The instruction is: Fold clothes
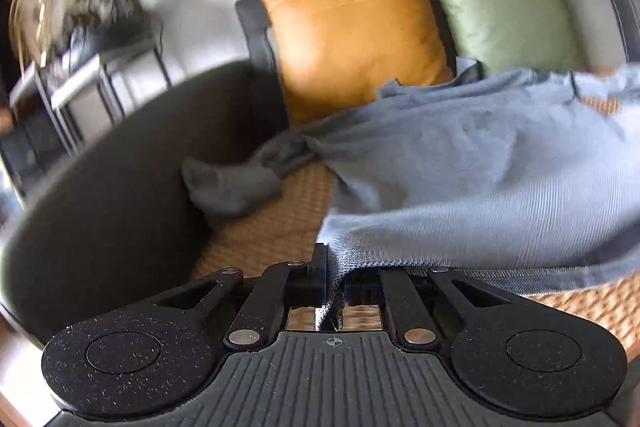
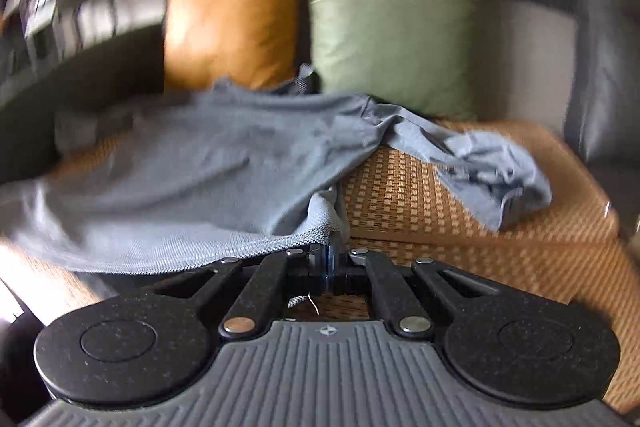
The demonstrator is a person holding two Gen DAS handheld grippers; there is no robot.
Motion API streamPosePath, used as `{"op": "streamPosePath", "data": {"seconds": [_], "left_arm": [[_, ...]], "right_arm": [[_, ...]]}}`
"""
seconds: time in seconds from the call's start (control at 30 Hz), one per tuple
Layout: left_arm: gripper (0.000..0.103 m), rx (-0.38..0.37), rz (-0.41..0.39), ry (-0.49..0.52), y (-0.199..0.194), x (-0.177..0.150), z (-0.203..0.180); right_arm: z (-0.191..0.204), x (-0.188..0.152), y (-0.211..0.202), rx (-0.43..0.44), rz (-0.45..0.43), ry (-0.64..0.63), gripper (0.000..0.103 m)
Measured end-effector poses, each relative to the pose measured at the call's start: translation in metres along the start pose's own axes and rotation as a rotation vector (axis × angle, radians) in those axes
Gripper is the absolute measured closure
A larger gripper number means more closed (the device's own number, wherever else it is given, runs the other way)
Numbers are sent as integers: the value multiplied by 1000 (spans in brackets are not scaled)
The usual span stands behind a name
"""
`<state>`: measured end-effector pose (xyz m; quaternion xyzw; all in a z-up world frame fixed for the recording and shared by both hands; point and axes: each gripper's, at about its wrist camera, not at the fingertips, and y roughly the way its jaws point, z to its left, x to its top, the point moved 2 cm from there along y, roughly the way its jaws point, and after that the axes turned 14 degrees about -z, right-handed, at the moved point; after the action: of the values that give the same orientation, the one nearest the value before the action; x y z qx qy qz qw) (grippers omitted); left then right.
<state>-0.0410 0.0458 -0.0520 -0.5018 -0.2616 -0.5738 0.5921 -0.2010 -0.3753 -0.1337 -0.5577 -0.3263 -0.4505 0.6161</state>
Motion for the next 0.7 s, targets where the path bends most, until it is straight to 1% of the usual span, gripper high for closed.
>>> {"op": "streamPosePath", "data": {"seconds": [0.03,0.13,0.23,0.3,0.33,0.37,0.4,0.43,0.47,0.5,0.53,0.57,0.63,0.7], "left_arm": [[101,-6,-5,46,-3,0,-1],[101,-41,-16,197,-13,-3,-8],[101,-99,-11,318,-24,-15,-22],[101,-119,-4,364,-29,-26,-30],[100,-119,2,371,-29,-31,-33],[98,-116,16,353,-27,-37,-35],[97,-115,33,310,-23,-42,-35],[94,-110,50,259,-20,-47,-33],[88,-98,62,223,-17,-52,-34],[86,-85,73,188,-14,-56,-34],[80,-74,81,166,-12,-60,-35],[77,-63,89,144,-11,-64,-35],[77,-48,103,114,-9,-71,-37],[67,-39,106,90,-8,-76,-36]], "right_arm": [[-9,3,-5,1,-2,83,102],[-33,-5,-17,-8,14,279,102],[-51,-32,-26,-52,54,375,102],[-59,-54,-30,-81,87,425,102],[-62,-66,-31,-94,111,452,102],[-64,-78,-31,-105,136,469,102],[-64,-88,-29,-112,158,472,102],[-63,-96,-26,-119,174,467,102],[-62,-103,-24,-126,190,462,102],[-60,-109,-21,-132,202,450,102],[-58,-113,-18,-139,207,420,102],[-55,-114,-16,-145,211,384,102],[-48,-115,-14,-155,219,309,102],[-42,-118,-11,-160,231,222,98]]}}
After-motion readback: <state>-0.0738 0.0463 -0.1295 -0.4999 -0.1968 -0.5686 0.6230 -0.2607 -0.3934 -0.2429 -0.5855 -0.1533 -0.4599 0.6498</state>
